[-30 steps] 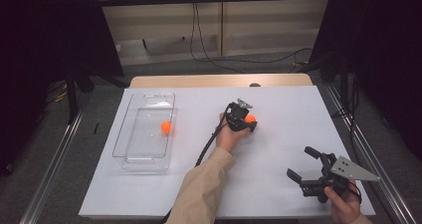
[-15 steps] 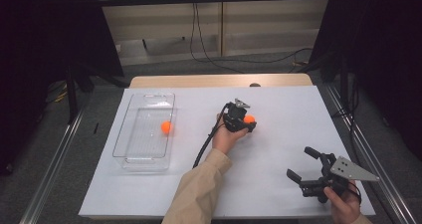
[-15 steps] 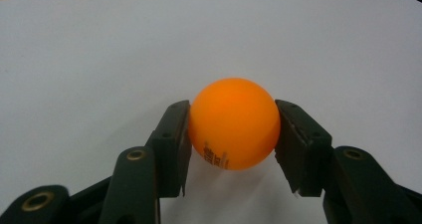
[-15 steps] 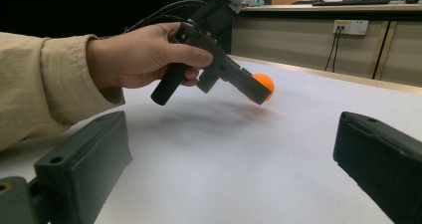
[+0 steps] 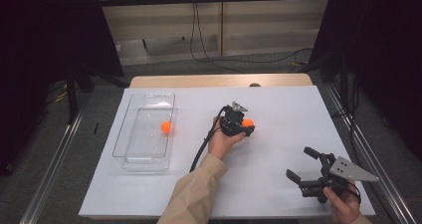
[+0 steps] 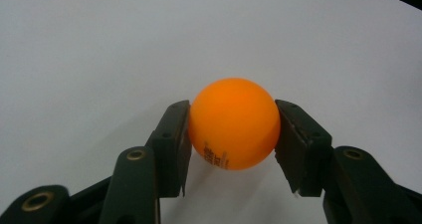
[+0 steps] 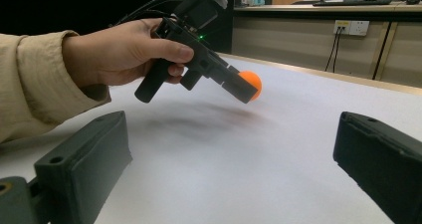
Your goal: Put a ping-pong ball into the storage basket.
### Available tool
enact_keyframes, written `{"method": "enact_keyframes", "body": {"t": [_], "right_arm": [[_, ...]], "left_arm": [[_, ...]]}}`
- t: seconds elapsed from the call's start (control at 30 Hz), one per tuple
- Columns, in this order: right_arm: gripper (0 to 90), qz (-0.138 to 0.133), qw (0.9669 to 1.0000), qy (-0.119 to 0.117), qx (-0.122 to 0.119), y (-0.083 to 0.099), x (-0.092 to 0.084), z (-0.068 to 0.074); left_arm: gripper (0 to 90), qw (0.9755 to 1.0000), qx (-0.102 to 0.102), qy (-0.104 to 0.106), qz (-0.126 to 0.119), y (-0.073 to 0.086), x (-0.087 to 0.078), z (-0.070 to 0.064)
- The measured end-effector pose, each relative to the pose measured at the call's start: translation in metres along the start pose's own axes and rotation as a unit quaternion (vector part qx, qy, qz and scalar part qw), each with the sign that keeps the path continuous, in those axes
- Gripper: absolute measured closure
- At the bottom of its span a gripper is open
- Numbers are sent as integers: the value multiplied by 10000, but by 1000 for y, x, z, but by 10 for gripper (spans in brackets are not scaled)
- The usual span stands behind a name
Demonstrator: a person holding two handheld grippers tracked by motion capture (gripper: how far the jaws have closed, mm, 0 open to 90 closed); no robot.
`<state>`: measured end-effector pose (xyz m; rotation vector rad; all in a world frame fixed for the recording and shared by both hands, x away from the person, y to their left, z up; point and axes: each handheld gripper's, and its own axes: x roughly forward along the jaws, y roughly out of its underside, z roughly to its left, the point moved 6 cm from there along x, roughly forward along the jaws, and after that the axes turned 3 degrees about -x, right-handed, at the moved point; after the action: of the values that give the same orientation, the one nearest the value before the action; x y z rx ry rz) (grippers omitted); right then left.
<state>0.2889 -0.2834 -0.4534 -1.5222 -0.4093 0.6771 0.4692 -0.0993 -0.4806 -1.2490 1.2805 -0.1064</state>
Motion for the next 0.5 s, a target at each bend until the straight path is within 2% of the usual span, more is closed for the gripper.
{"method": "enact_keyframes", "body": {"t": [0.17,0.5], "right_arm": [[10,11,10000,-6,-23,0,0,0],[10,0,10000,0,-23,0,0,0]], "left_arm": [[509,10000,43,-36,7,3,-4,0],[509,10000,31,33,33,7,-14,-5]]}}
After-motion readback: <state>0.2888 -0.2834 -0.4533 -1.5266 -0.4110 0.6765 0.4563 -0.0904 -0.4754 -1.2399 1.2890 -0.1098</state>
